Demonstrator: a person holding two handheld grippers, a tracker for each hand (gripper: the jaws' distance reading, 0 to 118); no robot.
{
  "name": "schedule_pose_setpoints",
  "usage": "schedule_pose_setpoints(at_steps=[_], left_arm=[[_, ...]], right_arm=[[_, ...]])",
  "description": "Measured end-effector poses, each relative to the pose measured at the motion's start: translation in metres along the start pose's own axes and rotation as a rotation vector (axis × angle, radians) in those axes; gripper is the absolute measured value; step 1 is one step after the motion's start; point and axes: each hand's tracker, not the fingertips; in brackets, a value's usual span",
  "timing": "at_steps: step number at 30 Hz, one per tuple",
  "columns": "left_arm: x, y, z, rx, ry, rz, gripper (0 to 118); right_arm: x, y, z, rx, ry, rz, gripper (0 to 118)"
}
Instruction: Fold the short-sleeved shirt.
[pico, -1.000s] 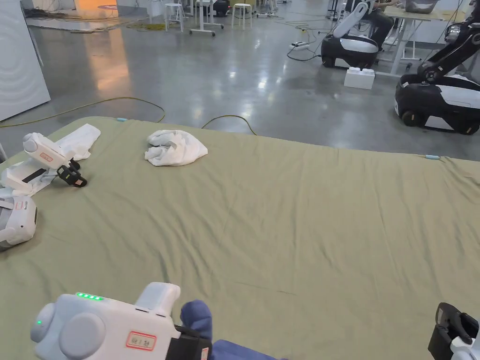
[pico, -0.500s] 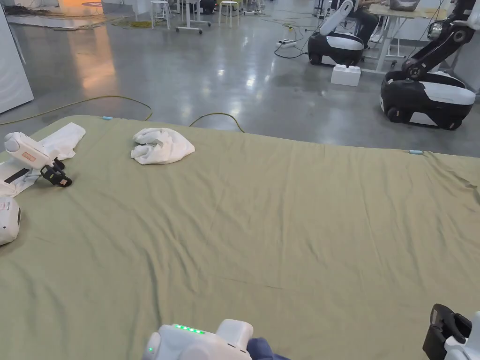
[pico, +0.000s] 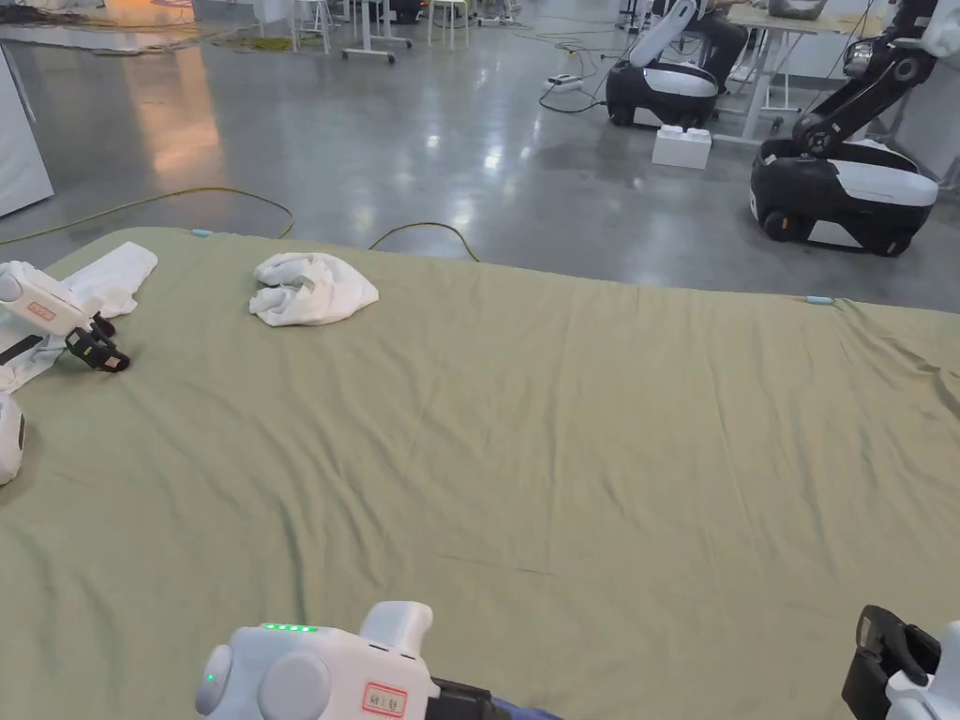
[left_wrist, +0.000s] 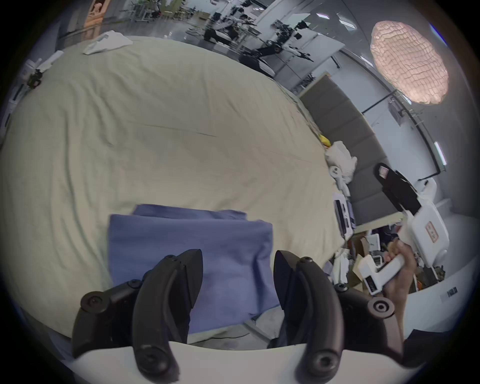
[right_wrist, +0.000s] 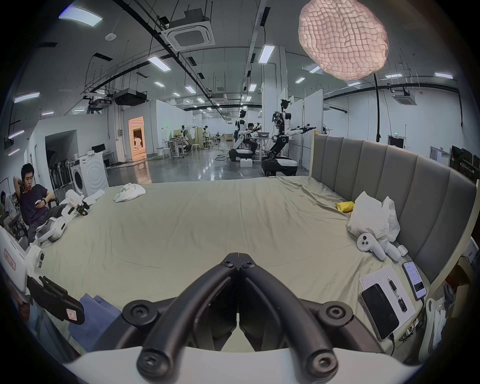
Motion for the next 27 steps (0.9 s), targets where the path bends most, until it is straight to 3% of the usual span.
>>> schedule_pose_setpoints(at_steps=[1,2,6,12,18,22,27], left_arm=[[-0.003,0.001,-0.006,-0.011,0.012,0.008,32],[-0.005,0.001,-0.011,-0.021,0.002,0.010,23],[-0.002,-0.009,-0.045,-0.070,-0.025,-0.001,22],[0.007,-0.032,-0.084,-0.046,0.044,-0.043,13],[-0.001,-0.030,-0.063,0.004,0.006,-0.023,10],[-0.004,-0.019,-0.023,0.172,0.021,-0.050,10],[0.006,0.000,0.033,0.516,0.226,-0.189,10]], right_arm=[[0.000,0.000,0.000,0.002,0.001,-0.001,0],[0.000,0.000,0.000,0.005,0.002,-0.002,0],[-0.004,0.001,0.002,0.023,0.001,-0.007,0],[-0.012,0.003,0.001,0.055,0.006,-0.008,0],[-0.023,0.009,-0.001,0.078,0.017,0.003,0],[-0.035,0.016,-0.001,0.120,0.014,0.021,0],[-0.050,0.030,-0.004,0.174,0.020,0.024,0]])
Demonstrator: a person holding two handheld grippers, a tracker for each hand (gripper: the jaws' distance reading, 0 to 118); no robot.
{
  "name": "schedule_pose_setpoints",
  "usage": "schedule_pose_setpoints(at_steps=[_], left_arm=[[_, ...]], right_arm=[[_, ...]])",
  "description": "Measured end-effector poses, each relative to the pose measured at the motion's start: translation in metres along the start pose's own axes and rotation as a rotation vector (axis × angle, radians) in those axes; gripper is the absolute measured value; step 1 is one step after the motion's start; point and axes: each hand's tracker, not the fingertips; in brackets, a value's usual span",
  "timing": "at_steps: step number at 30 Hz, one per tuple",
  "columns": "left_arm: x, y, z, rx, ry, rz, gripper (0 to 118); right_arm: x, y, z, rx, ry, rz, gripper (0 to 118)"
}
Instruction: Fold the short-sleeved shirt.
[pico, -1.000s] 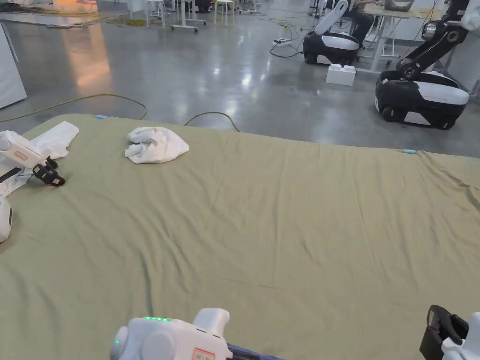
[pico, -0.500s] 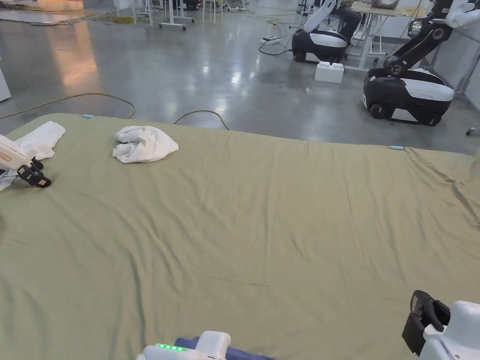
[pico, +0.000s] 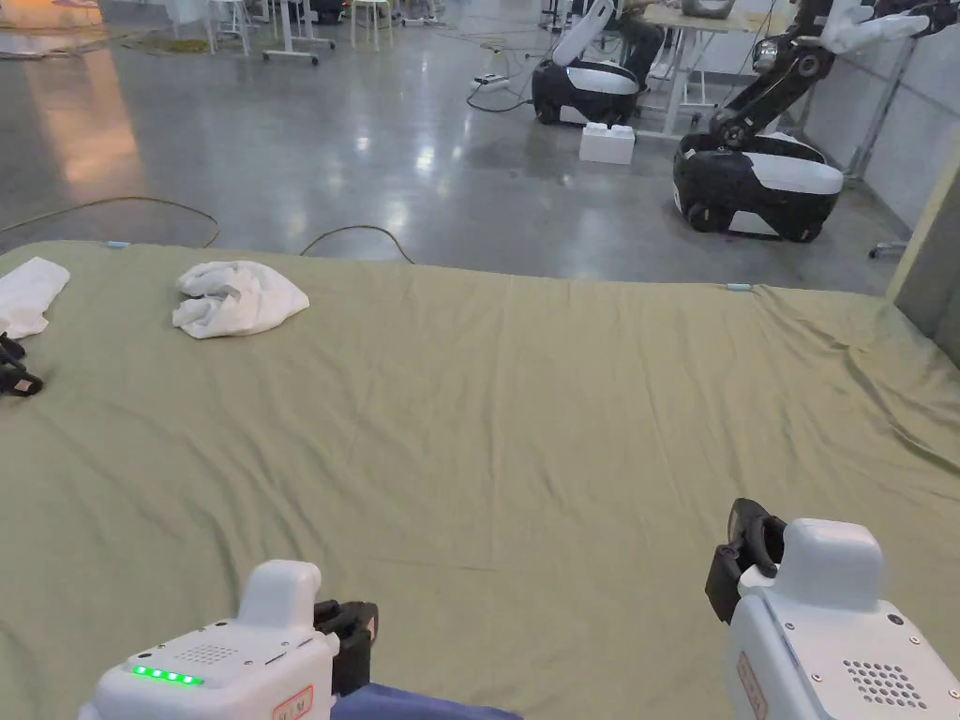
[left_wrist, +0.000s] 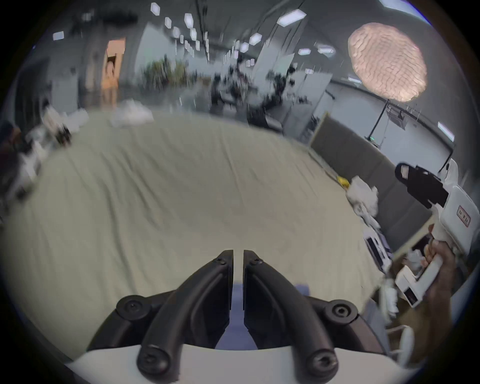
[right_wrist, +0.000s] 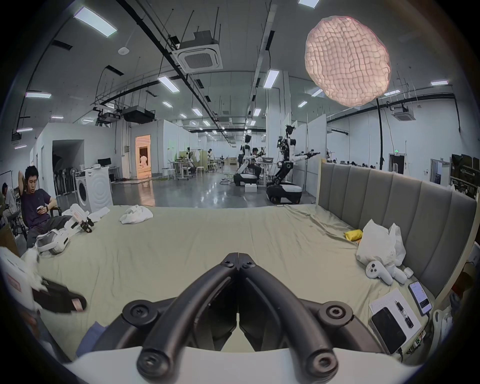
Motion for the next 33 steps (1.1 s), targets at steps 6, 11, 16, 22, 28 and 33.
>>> schedule_pose_setpoints(at_steps=[6,11,16,22,28,33], left_arm=[[-0.002,0.038,0.031,0.366,0.281,-0.138,10],[-0.012,0.051,0.043,0.532,0.424,-0.136,10],[-0.022,0.054,0.054,0.537,0.445,-0.142,10],[-0.042,0.036,0.064,0.454,0.388,-0.076,10],[-0.064,0.001,0.068,0.348,0.375,-0.020,10],[-0.080,-0.028,0.074,0.255,0.338,0.023,10]], right_arm=[[-0.015,0.014,-0.004,0.049,0.007,0.001,0],[-0.020,0.024,-0.003,0.084,0.003,0.000,0],[-0.019,0.033,0.001,0.097,0.013,0.019,0],[-0.044,0.010,0.022,-0.039,0.132,0.018,0],[-0.101,-0.069,0.038,-0.281,0.284,0.069,0],[-0.130,-0.135,0.034,-0.450,0.303,0.091,0]])
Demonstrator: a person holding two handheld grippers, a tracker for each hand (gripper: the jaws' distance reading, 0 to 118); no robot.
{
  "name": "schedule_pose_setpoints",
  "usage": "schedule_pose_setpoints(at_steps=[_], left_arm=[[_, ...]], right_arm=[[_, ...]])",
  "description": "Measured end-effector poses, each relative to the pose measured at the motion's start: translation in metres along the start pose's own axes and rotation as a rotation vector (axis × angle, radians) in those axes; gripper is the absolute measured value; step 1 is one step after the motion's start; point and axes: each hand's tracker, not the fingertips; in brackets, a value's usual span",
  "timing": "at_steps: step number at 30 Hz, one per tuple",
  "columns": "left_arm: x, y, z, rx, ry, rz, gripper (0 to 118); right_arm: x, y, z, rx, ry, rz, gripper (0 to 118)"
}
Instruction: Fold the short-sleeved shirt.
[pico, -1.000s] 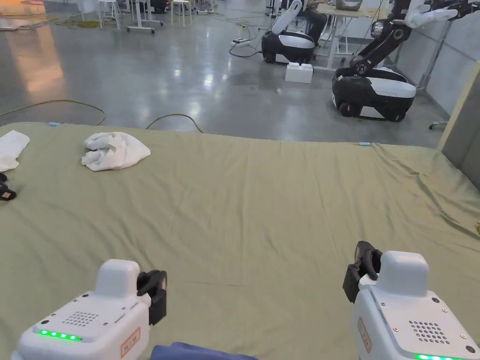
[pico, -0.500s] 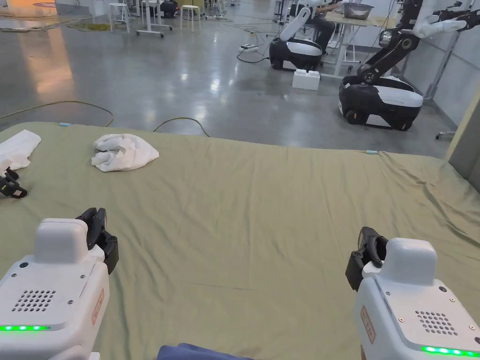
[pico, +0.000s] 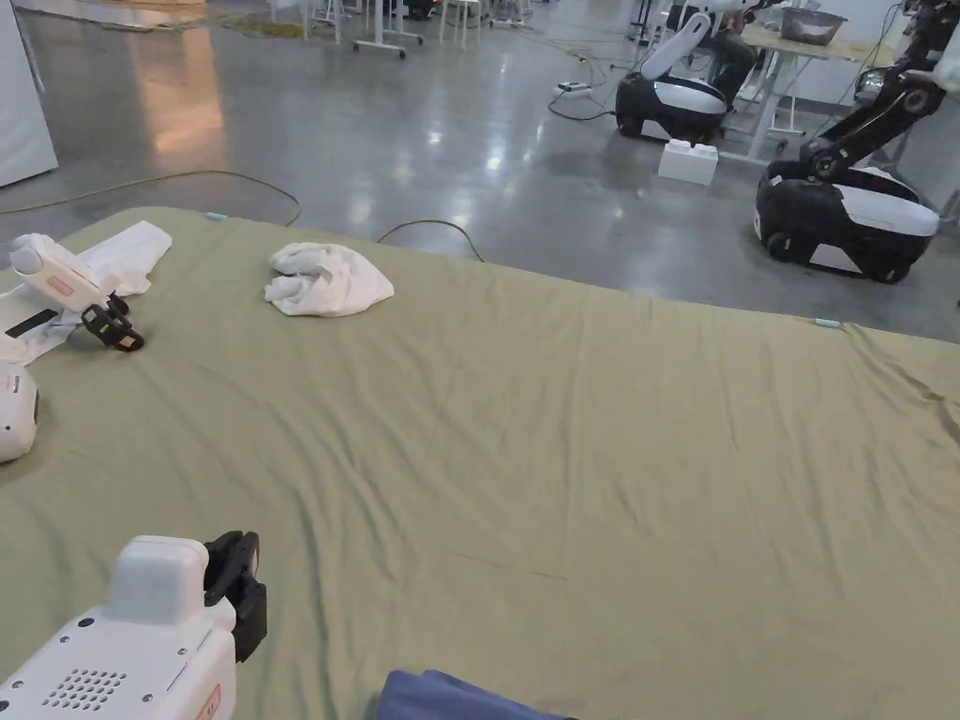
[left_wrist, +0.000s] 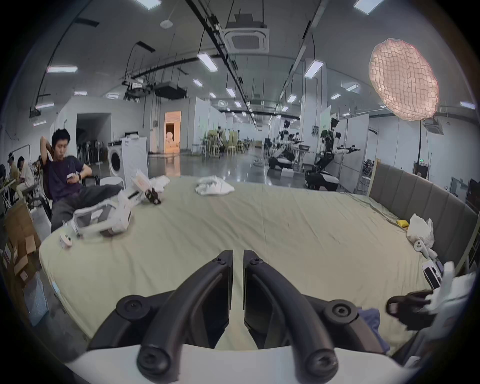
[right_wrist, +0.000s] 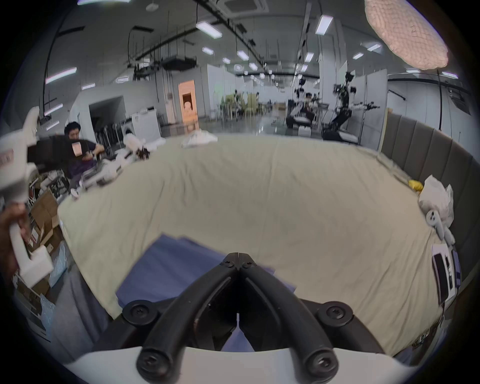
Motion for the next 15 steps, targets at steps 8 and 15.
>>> schedule_pose_setpoints(at_steps=[8,15], left_arm=[[-0.026,-0.033,-0.012,-0.275,-0.179,0.117,15],[-0.038,-0.059,-0.052,-0.549,-0.479,0.342,79]], right_arm=[[0.022,-0.041,-0.037,-0.060,-0.155,-0.065,0],[0.026,-0.052,-0.046,-0.075,-0.143,-0.025,0]])
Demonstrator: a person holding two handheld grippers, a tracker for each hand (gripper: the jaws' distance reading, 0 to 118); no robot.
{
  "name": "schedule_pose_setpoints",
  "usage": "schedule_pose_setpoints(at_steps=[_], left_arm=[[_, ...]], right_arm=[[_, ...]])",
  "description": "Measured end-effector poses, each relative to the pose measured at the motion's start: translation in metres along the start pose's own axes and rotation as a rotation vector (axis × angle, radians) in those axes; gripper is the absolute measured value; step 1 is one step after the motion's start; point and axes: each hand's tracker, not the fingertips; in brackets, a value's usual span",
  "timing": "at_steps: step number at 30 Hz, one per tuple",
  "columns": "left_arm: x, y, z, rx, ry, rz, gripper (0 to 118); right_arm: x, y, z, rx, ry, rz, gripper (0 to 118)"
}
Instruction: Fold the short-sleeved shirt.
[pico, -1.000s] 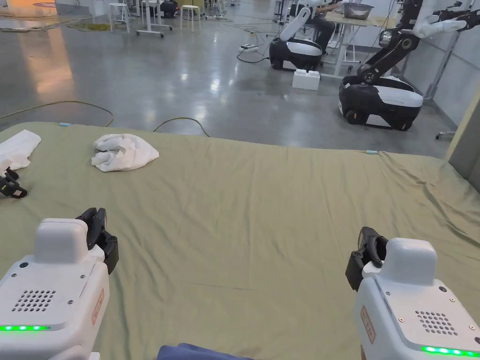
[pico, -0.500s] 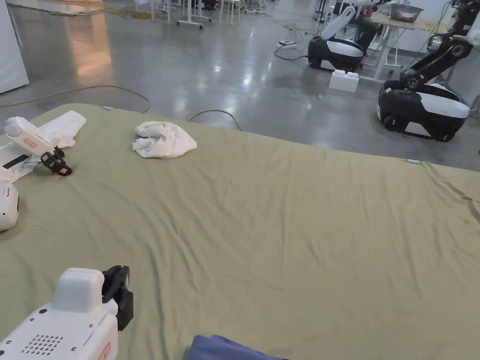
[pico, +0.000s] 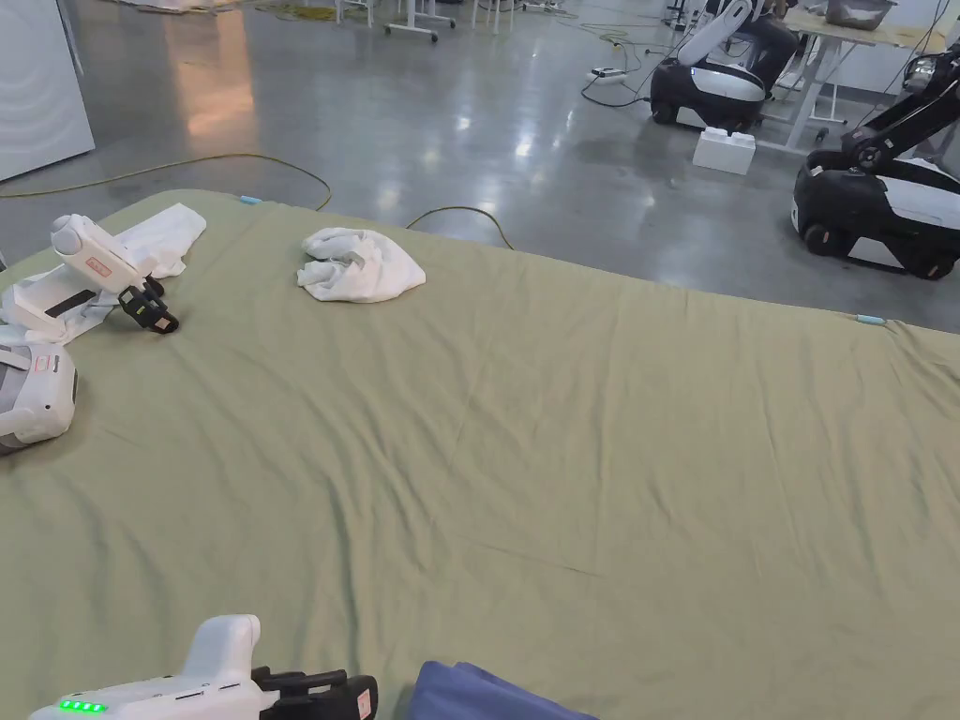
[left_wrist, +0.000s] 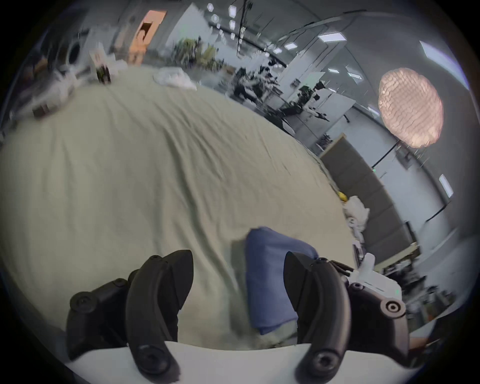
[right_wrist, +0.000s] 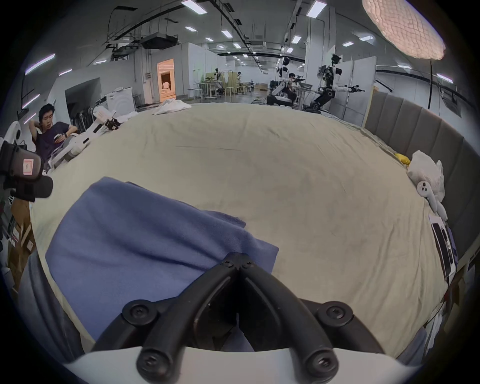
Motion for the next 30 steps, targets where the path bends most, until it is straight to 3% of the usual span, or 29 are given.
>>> schedule_pose_setpoints(at_steps=[5,12,15,16,17,18,19,21,30], left_arm=[[-0.007,0.007,-0.030,-0.147,-0.181,0.056,80],[-0.019,-0.002,-0.096,-0.385,-0.304,0.161,79],[-0.025,-0.004,-0.103,-0.340,-0.430,0.248,76],[-0.026,-0.004,-0.106,-0.344,-0.434,0.279,72],[-0.026,-0.005,-0.108,-0.340,-0.434,0.289,60],[-0.023,-0.007,-0.105,-0.341,-0.425,0.274,39],[-0.022,-0.009,-0.104,-0.340,-0.407,0.266,31],[-0.026,-0.015,-0.104,-0.349,-0.378,0.280,31],[-0.022,-0.019,-0.079,-0.249,-0.517,0.339,24]], right_arm=[[0.004,-0.001,-0.001,0.003,0.008,-0.025,0],[0.008,0.001,0.002,-0.003,0.030,-0.045,0],[0.009,0.004,0.006,-0.009,0.041,-0.055,0],[0.010,0.004,0.007,-0.010,0.043,-0.058,0],[0.010,0.004,0.006,-0.011,0.047,-0.061,0],[0.011,0.004,0.006,-0.010,0.050,-0.062,0],[0.011,0.004,0.006,-0.010,0.051,-0.064,0],[0.011,0.004,0.007,-0.007,0.057,-0.066,0],[0.005,0.013,0.012,0.029,0.040,-0.007,0]])
